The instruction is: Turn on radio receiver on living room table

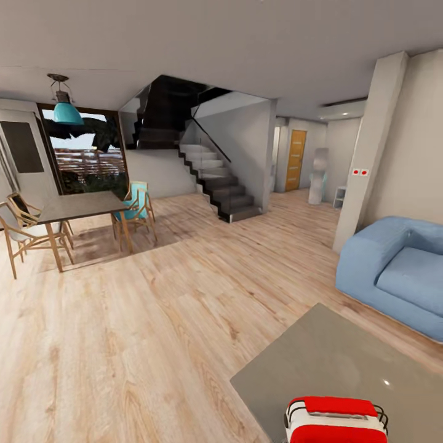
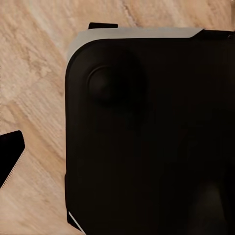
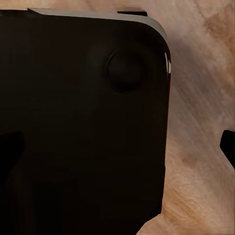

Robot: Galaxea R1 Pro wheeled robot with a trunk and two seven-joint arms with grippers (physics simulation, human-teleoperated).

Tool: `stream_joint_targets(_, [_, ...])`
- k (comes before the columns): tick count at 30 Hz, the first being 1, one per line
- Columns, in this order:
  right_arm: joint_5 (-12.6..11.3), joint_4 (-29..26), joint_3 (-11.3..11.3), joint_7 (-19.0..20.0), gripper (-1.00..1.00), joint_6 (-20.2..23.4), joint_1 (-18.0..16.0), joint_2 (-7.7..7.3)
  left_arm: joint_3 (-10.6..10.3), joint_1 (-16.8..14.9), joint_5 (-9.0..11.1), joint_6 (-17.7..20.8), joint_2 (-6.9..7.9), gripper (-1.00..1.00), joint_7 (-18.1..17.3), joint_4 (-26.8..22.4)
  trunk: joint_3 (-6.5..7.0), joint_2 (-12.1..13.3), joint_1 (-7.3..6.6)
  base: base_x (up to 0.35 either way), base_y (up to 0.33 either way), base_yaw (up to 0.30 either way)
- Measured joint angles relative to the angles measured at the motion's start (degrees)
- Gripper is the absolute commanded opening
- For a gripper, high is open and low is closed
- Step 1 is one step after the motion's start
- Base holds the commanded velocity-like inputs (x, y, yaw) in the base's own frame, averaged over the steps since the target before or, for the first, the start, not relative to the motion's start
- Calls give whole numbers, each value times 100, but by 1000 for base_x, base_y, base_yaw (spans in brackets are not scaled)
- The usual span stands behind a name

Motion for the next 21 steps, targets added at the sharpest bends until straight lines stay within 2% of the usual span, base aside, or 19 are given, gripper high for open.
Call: stream_joint_targets(21, [21,0,5,20,100,0,0,-6,0,0,2,-2,0,100,2,0,80,0,0,0,0,-253])
